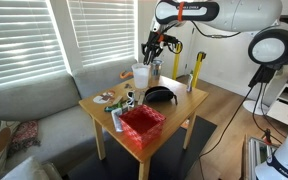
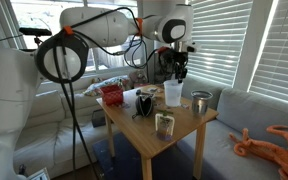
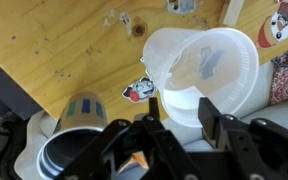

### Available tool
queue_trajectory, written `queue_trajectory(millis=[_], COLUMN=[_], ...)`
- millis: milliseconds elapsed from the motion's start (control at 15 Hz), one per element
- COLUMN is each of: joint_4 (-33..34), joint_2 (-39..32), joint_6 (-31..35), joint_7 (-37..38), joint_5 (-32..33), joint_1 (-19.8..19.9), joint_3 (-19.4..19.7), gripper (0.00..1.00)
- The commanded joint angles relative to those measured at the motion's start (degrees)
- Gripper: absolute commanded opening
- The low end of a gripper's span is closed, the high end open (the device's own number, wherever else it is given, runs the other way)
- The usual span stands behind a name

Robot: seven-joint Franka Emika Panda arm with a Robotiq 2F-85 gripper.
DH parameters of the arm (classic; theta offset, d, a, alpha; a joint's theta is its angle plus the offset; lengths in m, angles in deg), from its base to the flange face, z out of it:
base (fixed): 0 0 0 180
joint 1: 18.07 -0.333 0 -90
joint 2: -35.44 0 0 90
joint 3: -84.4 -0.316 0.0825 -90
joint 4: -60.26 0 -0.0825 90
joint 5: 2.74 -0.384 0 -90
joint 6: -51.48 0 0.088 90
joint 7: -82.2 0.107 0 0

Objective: Pick up the clear container and put it on the table

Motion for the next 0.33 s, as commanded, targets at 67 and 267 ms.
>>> queue_trajectory(millis=[67, 267], joint_4=[-5.59, -1.8], joint_2=[12.11, 10.58], joint_6=[0.36, -0.11], joint_7=[-11.23, -11.68], joint_5=[3.09, 1.85], joint_1=[-0.54, -0.13], joint_3=[-0.5, -0.33], gripper=[0.85, 0.81])
